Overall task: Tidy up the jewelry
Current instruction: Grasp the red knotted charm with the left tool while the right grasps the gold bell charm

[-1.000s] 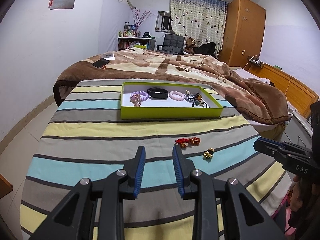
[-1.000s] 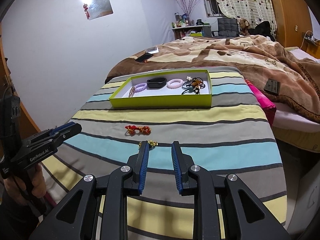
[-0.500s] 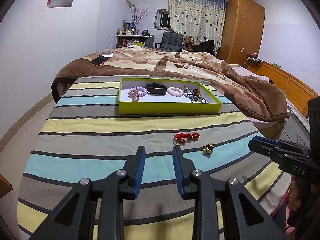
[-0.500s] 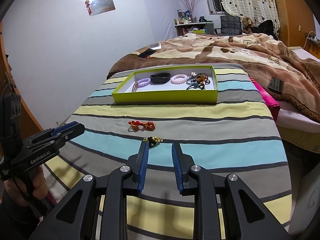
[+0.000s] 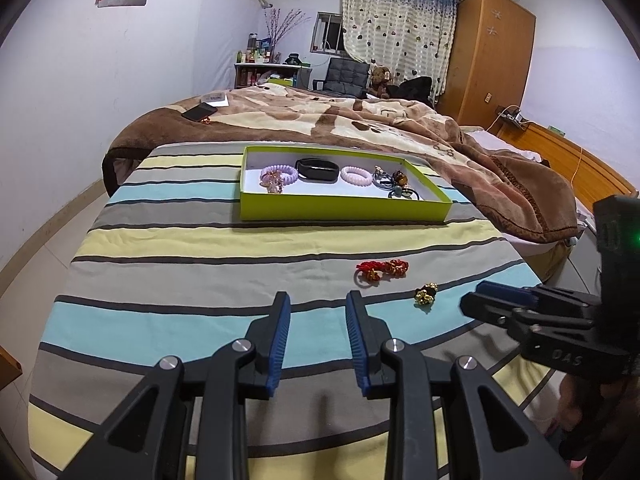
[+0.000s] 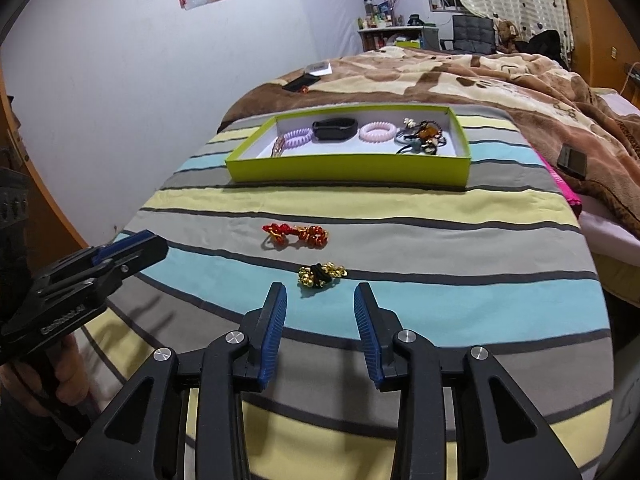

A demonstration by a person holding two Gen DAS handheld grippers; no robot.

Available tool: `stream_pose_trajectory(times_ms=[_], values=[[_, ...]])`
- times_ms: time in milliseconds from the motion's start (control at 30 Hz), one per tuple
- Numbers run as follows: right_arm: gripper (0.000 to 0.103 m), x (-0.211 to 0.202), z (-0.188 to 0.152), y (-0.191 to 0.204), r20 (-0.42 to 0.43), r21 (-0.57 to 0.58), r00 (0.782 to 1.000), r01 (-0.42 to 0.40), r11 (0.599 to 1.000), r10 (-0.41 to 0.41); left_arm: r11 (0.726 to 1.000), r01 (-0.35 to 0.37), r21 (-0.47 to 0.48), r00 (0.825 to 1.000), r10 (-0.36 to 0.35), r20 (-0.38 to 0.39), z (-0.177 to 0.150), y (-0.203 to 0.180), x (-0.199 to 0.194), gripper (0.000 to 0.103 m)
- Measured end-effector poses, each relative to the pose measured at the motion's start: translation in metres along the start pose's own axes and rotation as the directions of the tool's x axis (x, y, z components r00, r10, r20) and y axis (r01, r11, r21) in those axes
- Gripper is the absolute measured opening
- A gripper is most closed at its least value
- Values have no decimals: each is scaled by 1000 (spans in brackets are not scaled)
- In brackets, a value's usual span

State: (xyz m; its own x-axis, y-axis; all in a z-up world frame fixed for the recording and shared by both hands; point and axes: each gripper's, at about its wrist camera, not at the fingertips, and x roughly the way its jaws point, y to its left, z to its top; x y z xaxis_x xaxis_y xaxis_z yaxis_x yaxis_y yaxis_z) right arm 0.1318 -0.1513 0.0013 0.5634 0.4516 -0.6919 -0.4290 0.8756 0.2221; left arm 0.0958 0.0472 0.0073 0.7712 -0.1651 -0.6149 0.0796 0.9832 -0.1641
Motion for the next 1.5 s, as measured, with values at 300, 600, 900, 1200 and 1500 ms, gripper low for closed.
stream_pose_trajectory(times_ms=[300, 600, 900, 1200, 1500], values=[[36, 38, 9, 9, -92, -18, 994, 48, 999, -50, 1000, -3, -15, 1000, 3, -7, 1, 7, 5, 30], [35, 50, 17, 14, -111, -35, 990, 89, 995, -93, 1000, 5, -22, 1000, -5, -10, 5, 8, 12, 31], [28, 42, 11, 7, -99, -25, 993, 66, 998, -68, 1000, 27, 10, 999, -26, -27, 12, -3, 21, 31], [28, 21, 7, -7, -61, 29, 997, 38, 999, -36, 988, 102, 117, 991, -91, -96, 24, -33, 49, 40], [28, 3, 7, -26, -22, 73, 999, 40, 997, -39, 973, 105, 206, 982, -68, -178, 28, -58, 87, 43]])
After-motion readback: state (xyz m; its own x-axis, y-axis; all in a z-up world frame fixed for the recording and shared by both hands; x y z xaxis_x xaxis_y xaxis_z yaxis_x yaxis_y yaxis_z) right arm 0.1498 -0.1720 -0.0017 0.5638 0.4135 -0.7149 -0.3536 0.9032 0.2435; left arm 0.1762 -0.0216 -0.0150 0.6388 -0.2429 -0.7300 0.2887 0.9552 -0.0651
